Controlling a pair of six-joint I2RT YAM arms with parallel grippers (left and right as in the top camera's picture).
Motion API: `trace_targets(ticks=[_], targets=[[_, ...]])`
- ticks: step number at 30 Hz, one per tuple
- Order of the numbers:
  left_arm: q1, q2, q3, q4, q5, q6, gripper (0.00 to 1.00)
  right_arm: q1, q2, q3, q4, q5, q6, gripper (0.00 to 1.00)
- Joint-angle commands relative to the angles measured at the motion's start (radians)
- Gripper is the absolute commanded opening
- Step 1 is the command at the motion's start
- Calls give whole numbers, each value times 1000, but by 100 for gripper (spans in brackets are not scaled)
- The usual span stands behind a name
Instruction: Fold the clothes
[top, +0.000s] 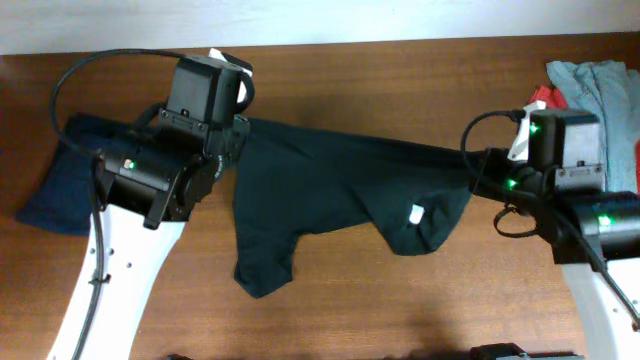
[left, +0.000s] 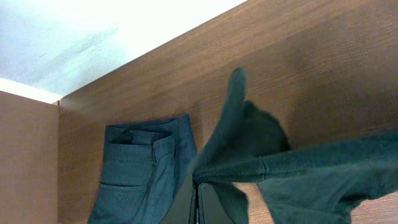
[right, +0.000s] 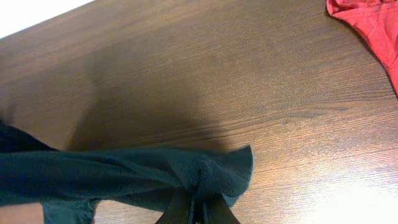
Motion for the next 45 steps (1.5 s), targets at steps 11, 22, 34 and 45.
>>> trace_targets(ticks=[11, 22, 34, 45], targets=[[2, -259, 28, -48, -29, 16, 0, 3, -323, 7, -56, -18, -37, 4], [3, -222, 28, 47, -29, 66, 0, 3, -373, 7, -12, -10, -4, 4], [51, 328, 28, 355, -29, 158, 7, -57, 244, 7, 285, 53, -42, 14], [95, 400, 28, 220, -29, 143, 73, -200, 414, 7, 48, -224, -129, 57]])
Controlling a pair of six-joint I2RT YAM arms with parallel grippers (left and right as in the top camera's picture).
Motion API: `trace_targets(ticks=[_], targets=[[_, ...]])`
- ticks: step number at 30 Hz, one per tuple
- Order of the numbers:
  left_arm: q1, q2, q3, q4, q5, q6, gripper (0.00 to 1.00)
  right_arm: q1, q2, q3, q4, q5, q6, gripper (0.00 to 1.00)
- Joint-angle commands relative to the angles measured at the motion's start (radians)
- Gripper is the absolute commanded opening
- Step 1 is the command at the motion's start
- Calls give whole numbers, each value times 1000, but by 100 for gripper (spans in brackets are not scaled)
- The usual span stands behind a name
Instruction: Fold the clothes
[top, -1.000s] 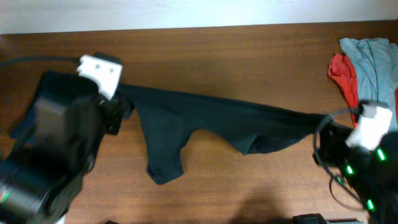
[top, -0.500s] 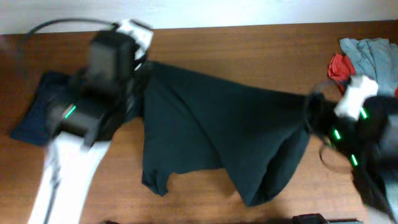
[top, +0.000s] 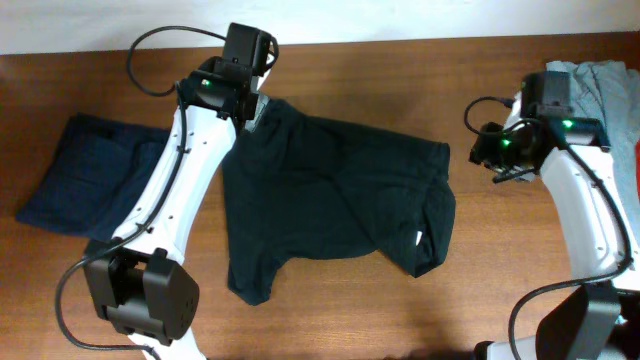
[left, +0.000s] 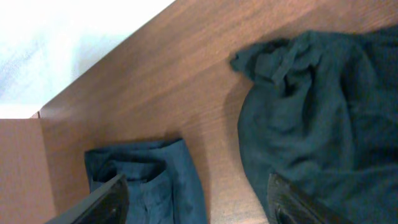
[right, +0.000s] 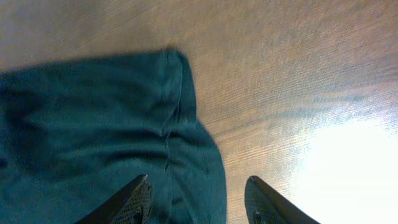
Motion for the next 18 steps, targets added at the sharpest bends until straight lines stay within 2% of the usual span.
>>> trace_targets(ticks=[1, 3, 6, 8, 9, 12, 18], targets=[[3, -30, 6, -35, -10, -11, 73, 14, -24, 8, -90, -104, -51, 57], [3, -35, 6, -70, -10, -19, 74, 45, -22, -5, -192, -103, -61, 57], [3, -35, 6, -102, -6, -79, 74, 104, -22, -85, -227, -95, -70, 57], [3, -35, 6, -119, -6, -111, 74, 135, -22, -154, -189, -97, -70, 57], [3, -35, 6, -126, 1, -119, 74, 172, -22, -246, -113, -113, -70, 57], [3, -35, 6, -133, 9, -119, 74, 227, -21, -357, 8, -127, -69, 57], [3, -35, 6, -133, 13, -119, 74, 288, -21, -480, 153, -156, -31, 58]])
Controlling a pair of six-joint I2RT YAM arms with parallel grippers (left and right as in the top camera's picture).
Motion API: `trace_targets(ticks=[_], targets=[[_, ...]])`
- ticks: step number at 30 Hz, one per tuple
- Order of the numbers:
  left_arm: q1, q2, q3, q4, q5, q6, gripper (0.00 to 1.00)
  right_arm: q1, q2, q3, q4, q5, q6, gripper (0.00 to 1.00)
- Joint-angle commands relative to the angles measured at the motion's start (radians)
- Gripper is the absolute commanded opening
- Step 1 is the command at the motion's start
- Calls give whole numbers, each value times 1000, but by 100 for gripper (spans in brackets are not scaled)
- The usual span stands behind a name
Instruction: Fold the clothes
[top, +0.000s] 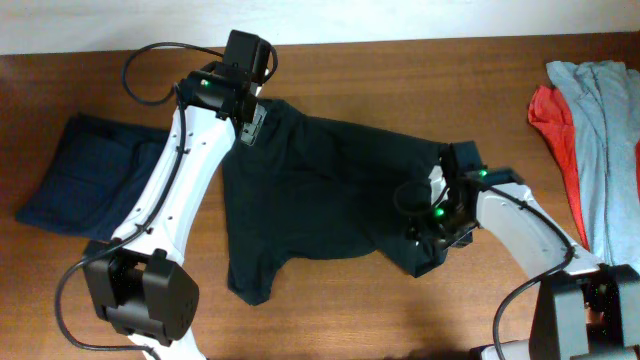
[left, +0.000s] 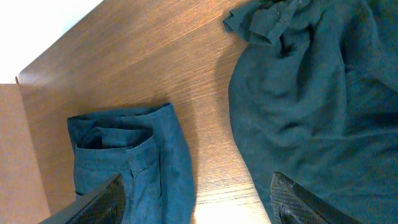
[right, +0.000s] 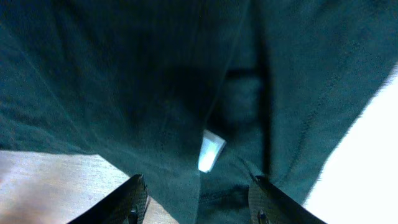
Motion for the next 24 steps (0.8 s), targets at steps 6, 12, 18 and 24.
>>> trace_targets(ticks=[6, 12, 18, 24], targets=[[2, -32, 6, -16, 12, -19, 74, 23, -6, -76, 135, -42, 64, 22], [2, -32, 6, -17, 11, -19, 74, -4, -40, -14, 116, -17, 29, 4], [2, -32, 6, -15, 11, -19, 74, -141, -142, 219, 12, 202, 29, 4], [2, -32, 6, -16, 12, -19, 74, -211, -130, 286, 52, 188, 29, 41]])
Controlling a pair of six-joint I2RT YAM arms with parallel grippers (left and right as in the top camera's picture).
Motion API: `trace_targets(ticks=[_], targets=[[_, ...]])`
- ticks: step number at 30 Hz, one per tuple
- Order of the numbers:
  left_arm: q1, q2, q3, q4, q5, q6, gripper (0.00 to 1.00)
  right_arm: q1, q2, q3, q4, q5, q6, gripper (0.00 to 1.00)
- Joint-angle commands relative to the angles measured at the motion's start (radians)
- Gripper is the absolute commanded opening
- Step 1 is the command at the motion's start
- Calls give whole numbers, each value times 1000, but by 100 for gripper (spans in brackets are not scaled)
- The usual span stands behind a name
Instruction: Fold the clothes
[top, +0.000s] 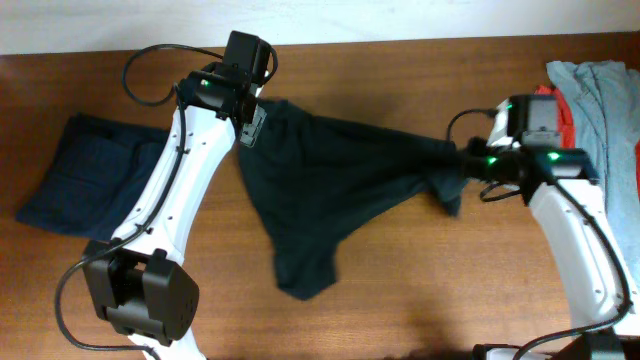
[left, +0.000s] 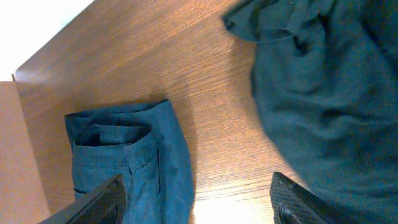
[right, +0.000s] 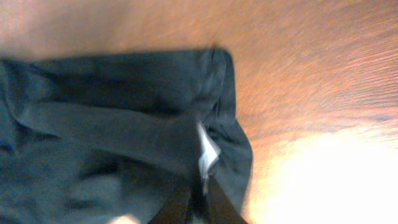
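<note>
A dark green T-shirt (top: 340, 175) lies stretched across the middle of the table, pulled to the right into a bunch. My right gripper (top: 462, 160) is shut on that bunched end, close to the shirt's white label (right: 207, 152); in the right wrist view the gripper (right: 198, 202) pinches the cloth. My left gripper (top: 250, 122) hangs open over the shirt's far left corner (left: 273, 22), its fingers (left: 298, 202) wide apart with nothing between them.
Folded blue jeans (top: 85, 180) lie at the left of the table and appear as jeans (left: 127, 162) in the left wrist view. A pile of grey and red clothes (top: 590, 100) sits at the right edge. A white wall borders the far table edge.
My right gripper was open low over the shirt's right part; now it is shut on the cloth by the label and sits farther right, the shirt drawn out that way. The left arm has not moved.
Both grippers first held the shirt stretched between them above the table. Then the shirt lay spread flat and both were open, the right one off to the right. The right then stood over the shirt's lower right, and now holds it pulled rightward.
</note>
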Motion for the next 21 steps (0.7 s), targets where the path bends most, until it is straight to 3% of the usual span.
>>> trace_targets(ticks=[1, 3, 8, 12, 14, 16, 21], targets=[[2, -32, 6, -1, 8, -16, 74, -6, 19, 4, -10, 28, -3, 62], [2, -32, 6, -9, 34, -16, 74, -6, 32, 4, -34, 27, -3, 72], [2, -32, 6, -51, 197, -15, 72, -6, 35, 4, -114, 27, -3, 75], [-10, -28, -11, -151, 621, -8, 59, -6, 35, 4, -185, 27, -3, 78], [-53, -28, -69, -164, 712, 50, 59, -6, 35, 4, -203, 28, -3, 80], [-150, -28, -158, -155, 691, 138, 58, -6, 35, 4, -204, 31, -2, 81], [-363, -28, -306, -77, 551, 146, 59, -22, 35, 4, -203, 35, 42, 85]])
